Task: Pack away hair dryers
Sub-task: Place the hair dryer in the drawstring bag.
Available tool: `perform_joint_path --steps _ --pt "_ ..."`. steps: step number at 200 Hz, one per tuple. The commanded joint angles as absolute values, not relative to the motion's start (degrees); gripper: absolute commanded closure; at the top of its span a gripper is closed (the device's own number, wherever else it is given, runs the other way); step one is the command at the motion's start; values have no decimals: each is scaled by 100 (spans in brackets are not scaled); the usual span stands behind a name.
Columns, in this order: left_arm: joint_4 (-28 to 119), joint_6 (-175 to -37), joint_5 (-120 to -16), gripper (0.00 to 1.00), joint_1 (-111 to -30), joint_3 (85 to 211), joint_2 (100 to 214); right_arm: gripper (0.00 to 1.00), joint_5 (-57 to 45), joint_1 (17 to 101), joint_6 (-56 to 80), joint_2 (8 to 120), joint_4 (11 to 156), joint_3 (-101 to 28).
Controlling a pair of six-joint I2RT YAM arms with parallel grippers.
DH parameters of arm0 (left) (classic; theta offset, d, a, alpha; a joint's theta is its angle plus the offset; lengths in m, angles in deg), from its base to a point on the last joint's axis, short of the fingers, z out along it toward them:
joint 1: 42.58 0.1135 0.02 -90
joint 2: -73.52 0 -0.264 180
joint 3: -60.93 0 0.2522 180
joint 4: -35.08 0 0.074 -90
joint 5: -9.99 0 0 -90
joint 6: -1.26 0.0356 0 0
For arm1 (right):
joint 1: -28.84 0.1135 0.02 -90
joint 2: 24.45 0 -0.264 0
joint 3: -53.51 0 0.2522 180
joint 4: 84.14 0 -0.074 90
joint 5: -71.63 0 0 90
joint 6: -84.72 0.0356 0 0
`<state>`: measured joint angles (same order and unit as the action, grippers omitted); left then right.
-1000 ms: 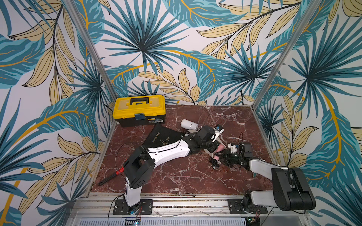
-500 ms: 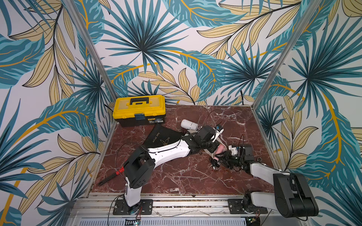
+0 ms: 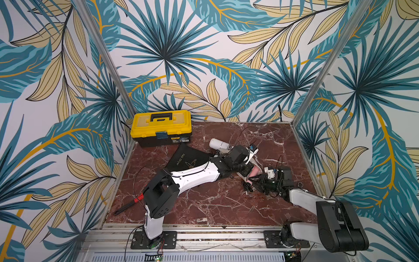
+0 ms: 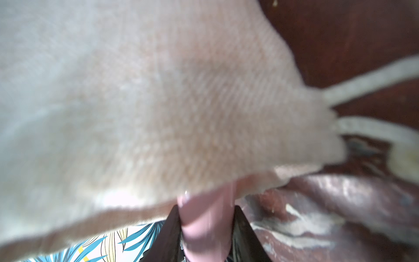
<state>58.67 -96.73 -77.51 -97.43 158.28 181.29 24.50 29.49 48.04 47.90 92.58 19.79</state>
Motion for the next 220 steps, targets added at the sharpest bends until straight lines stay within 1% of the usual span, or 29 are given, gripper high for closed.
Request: perform_joint_path --steps 1,17,33,53,76,101,125,131,151,184,220 --pt "5728 -9501 -7819 100 -9723 15600 17921 88 2650 2963 4682 4406 8899 1815" --pt "5730 -9421 -7670 100 -9724 15526 17890 90 2825 2954 4824 4349 9144 1813" --pt "5728 -9267 -7481 100 -9723 15470 17874 90 3225 2954 4908 4430 9562 1759" --pt "5721 -9062 -7265 100 -9733 15411 17826 93 3547 2954 4660 4334 9427 1584" --pt "5507 -8979 -7077 100 -9733 15291 17670 92 3592 2954 4422 4285 9116 1447" --pt "5431 -8924 -6787 100 -9733 15193 17511 92 3726 2950 4378 4581 9253 1342" --pt "5431 -8773 -6796 100 -9733 14890 17313 89 4047 2946 4531 4643 9575 1270" --pt "5435 -8738 -6814 100 -9729 14826 17270 89 4056 2946 4423 4604 9450 1228" --pt "5432 -8716 -6835 100 -9724 14699 17198 89 3737 2916 3623 4455 8182 985" --pt "5433 -8698 -6673 100 -9724 14642 17172 89 3884 2752 3634 4390 8278 1062" --pt "5437 -8686 -6540 100 -9711 14519 17025 89 3843 2385 3167 4383 7672 922"
